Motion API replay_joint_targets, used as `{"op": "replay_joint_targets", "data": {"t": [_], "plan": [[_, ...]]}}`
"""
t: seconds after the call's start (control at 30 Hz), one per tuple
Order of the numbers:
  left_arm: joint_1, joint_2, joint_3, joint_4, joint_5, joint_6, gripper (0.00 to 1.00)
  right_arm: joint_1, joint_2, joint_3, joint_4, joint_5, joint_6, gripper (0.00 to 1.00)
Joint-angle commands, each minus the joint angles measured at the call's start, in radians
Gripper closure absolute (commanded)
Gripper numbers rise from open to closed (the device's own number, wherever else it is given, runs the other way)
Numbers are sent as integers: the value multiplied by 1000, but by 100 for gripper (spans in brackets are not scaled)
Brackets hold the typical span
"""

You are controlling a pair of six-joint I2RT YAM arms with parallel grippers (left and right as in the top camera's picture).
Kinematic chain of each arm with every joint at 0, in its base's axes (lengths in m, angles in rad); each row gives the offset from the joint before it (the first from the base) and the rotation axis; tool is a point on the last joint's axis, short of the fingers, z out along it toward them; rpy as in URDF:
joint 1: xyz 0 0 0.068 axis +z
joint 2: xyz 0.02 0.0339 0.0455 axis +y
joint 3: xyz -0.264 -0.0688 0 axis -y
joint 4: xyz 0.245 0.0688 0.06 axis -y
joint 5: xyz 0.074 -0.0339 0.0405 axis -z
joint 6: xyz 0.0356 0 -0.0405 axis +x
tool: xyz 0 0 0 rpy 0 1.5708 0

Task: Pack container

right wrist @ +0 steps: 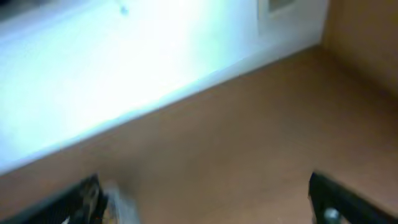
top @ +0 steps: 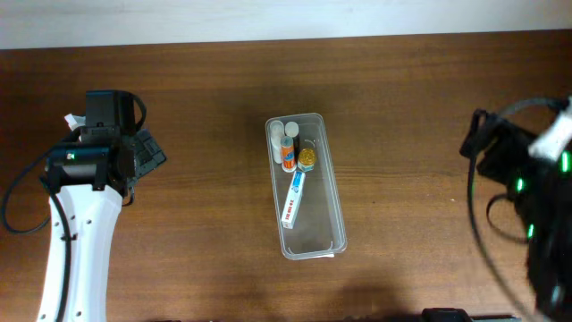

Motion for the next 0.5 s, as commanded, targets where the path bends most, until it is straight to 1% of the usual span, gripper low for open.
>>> {"op": "replay_joint_targets", "data": {"t": [0.0, 0.07, 0.23, 0.37, 0.47], "plan": [[4, -12, 9, -1, 5, 4, 1, -5, -142, -274, 141, -5, -137, 2], [4, -12, 9, -1, 5, 4, 1, -6, -257, -447, 224, -4, -137, 2], [4, -12, 9, -1, 4, 4, 1, -6, -452, -735, 319, -2, -136, 2], [4, -12, 9, -1, 5, 4, 0, -6, -592, -919, 372, -2, -136, 2], [4, -12, 9, -1, 4, 4, 1, -6, -689, -1017, 382, -2, -136, 2]]}}
